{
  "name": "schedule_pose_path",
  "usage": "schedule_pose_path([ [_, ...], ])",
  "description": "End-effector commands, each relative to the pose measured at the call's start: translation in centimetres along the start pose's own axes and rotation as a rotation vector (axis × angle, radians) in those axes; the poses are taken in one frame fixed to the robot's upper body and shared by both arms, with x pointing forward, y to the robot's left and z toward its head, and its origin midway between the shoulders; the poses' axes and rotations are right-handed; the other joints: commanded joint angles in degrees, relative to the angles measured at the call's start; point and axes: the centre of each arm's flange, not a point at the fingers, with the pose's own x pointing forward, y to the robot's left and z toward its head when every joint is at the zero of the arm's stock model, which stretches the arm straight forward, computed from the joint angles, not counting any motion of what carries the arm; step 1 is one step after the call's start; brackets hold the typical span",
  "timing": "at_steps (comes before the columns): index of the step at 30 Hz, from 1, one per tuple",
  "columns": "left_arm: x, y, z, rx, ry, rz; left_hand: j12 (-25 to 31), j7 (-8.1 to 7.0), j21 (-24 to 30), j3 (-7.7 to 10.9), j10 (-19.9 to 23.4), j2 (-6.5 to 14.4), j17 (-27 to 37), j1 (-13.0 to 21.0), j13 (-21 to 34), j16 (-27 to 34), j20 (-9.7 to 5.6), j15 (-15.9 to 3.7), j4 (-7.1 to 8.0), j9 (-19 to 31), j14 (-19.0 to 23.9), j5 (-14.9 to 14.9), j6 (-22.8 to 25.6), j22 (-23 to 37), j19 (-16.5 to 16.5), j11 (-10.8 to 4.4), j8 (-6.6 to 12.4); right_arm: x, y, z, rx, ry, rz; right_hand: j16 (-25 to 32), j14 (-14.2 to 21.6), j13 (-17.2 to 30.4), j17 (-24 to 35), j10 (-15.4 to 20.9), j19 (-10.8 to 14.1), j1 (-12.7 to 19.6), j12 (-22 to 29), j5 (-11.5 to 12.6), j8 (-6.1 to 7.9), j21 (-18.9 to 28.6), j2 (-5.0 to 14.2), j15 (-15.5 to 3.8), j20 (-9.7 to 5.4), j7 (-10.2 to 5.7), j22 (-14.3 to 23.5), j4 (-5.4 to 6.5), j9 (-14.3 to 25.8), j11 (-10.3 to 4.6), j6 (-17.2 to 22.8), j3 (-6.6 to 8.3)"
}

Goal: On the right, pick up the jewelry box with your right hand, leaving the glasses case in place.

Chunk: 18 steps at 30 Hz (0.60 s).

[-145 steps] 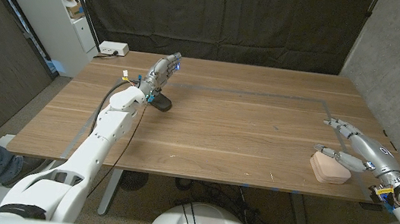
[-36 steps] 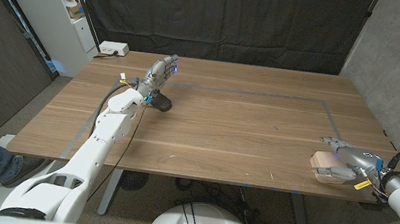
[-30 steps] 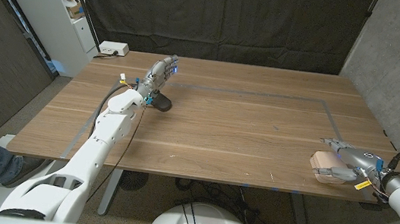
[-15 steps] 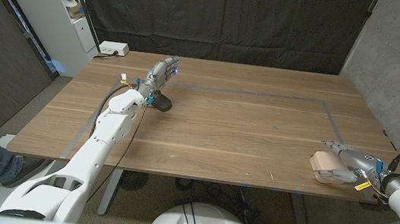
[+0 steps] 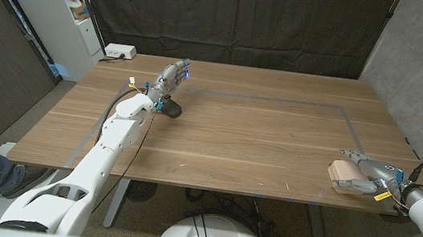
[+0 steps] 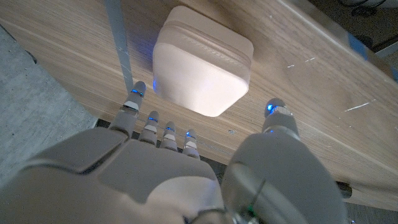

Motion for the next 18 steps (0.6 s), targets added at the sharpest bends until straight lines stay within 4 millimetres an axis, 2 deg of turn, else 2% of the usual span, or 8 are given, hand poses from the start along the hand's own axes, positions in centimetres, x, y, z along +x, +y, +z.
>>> schedule_pose_path([
  [1,0.5,0.0,-0.3,-0.002,0.013,-0.004,0.2,-0.09,0.3,0.49,0.1,0.1,0.2,-0.1,0.2,0.3,0.61,0.4,0.08,0.2,0.0,0.1,0.2,0.1,-0.1,0.06,0.02,0.2,0.4,-0.3,0.009,0.009,0.008,0.4,0.5,0.1,0.1,0.5,0.6,1.0,0.4,0.4,0.28,0.5,0.16,-0.06,0.06,-0.48,0.3,-0.02,0.1,0.36,0.1,-0.07],
  [18,1.3,-0.1,-0.5,-0.001,0.028,-0.017,0.2,-0.17,0.3,0.5,0.2,0.1,0.2,-0.2,0.2,0.3,0.71,0.38,0.12,0.2,0.0,0.1,0.2,0.1,-0.2,-0.14,-0.01,0.5,1.6,-0.3,0.002,0.018,0.04,0.3,0.4,0.1,0.1,0.6,1.3,2.0,0.4,0.6,0.43,0.6,0.49,-0.17,0.06,-0.82,0.3,-0.23,0.0,0.33,0.4,-0.12],
])
